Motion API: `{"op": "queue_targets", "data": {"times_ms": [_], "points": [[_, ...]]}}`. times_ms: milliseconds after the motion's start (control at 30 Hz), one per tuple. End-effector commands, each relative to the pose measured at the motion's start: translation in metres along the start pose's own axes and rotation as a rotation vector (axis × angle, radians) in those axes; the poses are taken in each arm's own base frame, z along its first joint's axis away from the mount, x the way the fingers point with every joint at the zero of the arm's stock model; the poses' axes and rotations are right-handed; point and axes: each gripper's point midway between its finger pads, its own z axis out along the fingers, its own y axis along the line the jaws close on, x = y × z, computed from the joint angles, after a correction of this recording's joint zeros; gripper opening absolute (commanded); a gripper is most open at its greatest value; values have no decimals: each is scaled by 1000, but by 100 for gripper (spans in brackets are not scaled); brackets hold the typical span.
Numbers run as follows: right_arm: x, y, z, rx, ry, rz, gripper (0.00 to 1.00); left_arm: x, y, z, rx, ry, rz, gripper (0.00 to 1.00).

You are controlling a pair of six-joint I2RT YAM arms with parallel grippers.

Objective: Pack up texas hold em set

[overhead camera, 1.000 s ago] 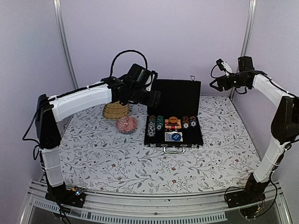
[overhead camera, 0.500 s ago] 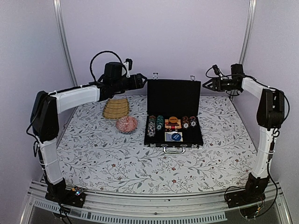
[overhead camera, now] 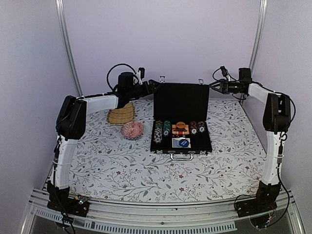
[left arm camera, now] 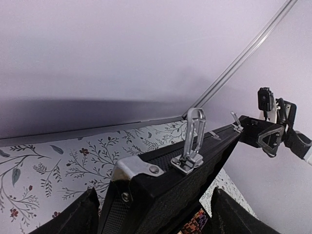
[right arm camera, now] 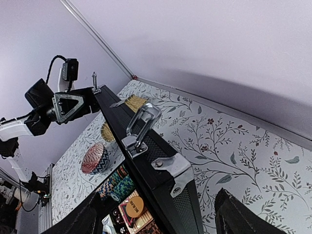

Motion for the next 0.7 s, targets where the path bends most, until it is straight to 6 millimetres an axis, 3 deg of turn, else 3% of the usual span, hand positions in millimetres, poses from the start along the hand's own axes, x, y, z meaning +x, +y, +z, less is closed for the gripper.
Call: {"op": "queue_targets", "data": {"times_ms": [0, 200, 333, 467, 600, 667], "points": [[2, 20, 14, -136, 10, -11, 79, -19, -34, -1, 142, -31, 15, 79], [9, 58, 24, -160, 34, -66, 77, -2, -59, 1, 194, 27, 56, 79], [16, 87, 19, -179, 44, -128, 76, 16, -77, -7, 217, 77, 53, 77], [39, 108, 2, -167, 77, -113, 76, 34, -102, -37, 231, 108, 63, 77], [75, 141, -24, -164, 122, -130, 76, 59, -128, -77, 234, 142, 84, 76], [101, 153, -36, -136, 158, -118, 77, 72, -141, -101, 229, 167, 99, 76]]}}
